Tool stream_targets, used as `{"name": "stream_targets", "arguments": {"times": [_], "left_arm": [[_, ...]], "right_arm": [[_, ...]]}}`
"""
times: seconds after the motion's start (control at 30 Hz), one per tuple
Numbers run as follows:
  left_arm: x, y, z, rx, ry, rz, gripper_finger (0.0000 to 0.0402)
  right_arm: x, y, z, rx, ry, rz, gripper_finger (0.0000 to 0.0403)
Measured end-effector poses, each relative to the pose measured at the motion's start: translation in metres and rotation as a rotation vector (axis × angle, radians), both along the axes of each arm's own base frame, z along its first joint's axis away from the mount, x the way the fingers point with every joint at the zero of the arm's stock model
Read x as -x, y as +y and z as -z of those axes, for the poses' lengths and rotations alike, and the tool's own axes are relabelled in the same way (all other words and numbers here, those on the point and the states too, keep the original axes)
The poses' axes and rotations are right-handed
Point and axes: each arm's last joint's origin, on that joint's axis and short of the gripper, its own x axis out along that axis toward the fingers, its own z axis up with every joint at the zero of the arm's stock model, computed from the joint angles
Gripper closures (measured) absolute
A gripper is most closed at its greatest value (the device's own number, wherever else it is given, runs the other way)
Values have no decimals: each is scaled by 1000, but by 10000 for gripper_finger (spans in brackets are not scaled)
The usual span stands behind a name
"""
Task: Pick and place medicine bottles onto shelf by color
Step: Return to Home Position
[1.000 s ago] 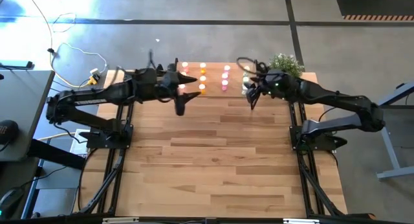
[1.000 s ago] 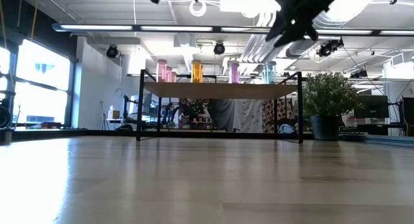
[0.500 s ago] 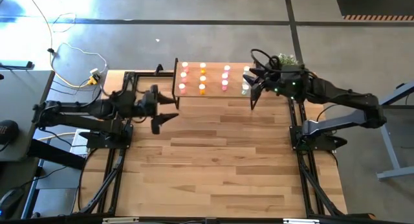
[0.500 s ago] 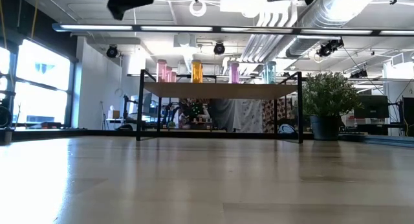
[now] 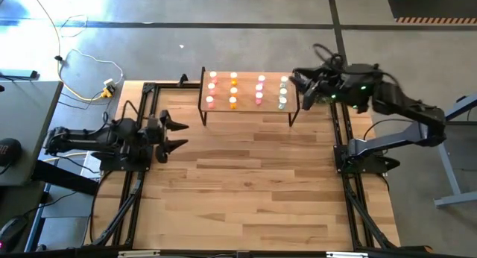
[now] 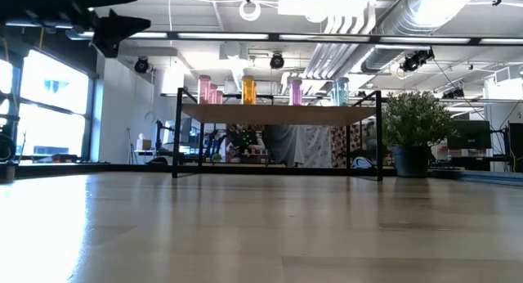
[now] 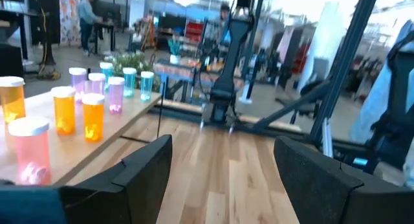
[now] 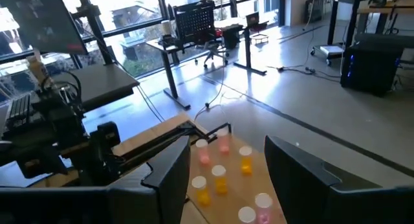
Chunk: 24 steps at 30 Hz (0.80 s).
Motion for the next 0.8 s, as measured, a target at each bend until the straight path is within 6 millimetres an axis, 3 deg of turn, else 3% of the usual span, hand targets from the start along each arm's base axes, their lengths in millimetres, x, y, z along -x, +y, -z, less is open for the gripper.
{"name": "stream_targets", "arguments": {"times": [0.2, 0.33, 0.43, 0.63, 0.8], "left_arm": [[14, -2, 22, 31, -65, 2, 142], [17, -2, 33, 53, -89, -3, 142], [16, -2, 42, 87, -89, 1, 142], [13, -1, 60, 116, -63, -24, 142], [13, 0, 65, 122, -5, -51, 142]], "right_arm": [[43, 4, -30, 30, -38, 19, 212], [74, 9, -26, 35, -63, 41, 212], [88, 12, -1, 19, -67, 50, 212], [103, 16, 66, 2, -149, 56, 212], [112, 19, 109, -27, -180, 37, 212]]}}
